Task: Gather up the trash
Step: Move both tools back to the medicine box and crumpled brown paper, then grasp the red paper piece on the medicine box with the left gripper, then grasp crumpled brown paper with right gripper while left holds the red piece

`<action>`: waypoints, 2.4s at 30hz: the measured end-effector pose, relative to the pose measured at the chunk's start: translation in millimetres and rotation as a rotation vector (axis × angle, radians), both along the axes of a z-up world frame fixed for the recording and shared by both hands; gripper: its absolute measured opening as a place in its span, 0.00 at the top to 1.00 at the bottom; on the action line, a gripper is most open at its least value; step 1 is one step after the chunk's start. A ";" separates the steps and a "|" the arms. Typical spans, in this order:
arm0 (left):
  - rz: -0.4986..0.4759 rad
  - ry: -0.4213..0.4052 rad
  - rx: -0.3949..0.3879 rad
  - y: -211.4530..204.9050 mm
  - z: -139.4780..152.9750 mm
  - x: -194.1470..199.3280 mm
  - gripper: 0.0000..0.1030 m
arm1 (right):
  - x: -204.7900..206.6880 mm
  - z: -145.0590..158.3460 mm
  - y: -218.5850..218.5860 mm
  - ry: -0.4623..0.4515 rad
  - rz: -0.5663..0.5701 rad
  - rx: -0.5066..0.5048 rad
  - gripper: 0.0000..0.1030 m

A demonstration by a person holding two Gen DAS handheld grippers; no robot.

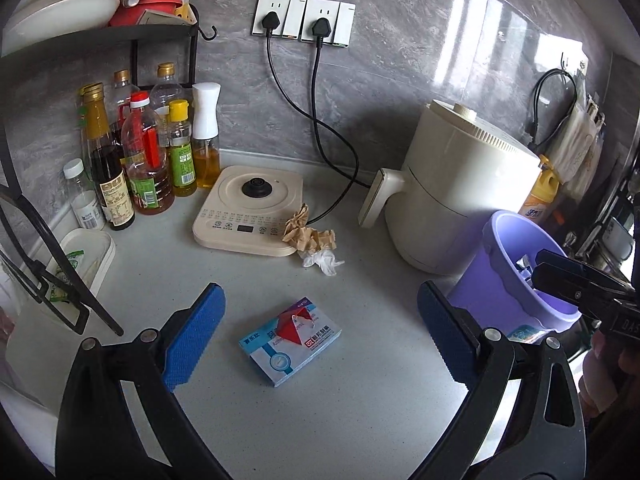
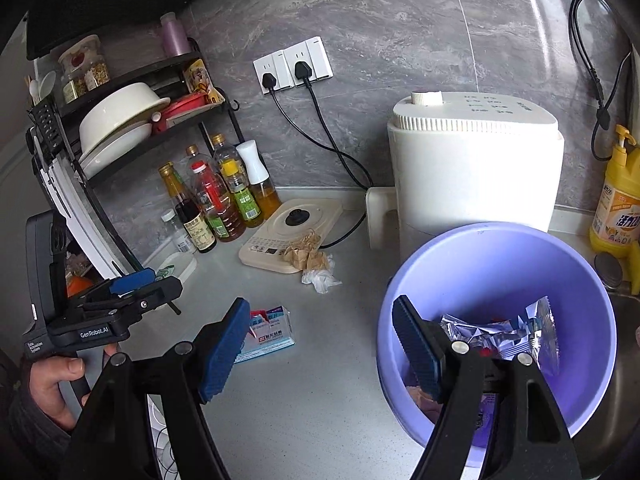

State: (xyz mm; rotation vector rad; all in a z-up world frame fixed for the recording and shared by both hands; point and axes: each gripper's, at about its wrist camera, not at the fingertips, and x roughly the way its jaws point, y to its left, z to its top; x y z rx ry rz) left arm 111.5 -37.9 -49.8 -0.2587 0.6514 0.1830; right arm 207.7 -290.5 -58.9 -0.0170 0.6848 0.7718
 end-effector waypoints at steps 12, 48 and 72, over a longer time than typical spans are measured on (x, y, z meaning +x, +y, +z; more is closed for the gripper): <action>-0.076 0.073 -0.069 37.7 -44.9 3.7 0.08 | -11.6 -22.4 62.5 0.032 0.025 -0.080 0.30; -0.127 0.098 -0.237 131.6 -118.1 92.5 0.89 | 70.2 -79.1 194.2 0.085 0.011 -0.324 0.30; -0.088 0.068 -0.270 144.0 -127.3 113.9 0.89 | 155.7 -136.0 263.4 0.117 0.058 -0.407 0.52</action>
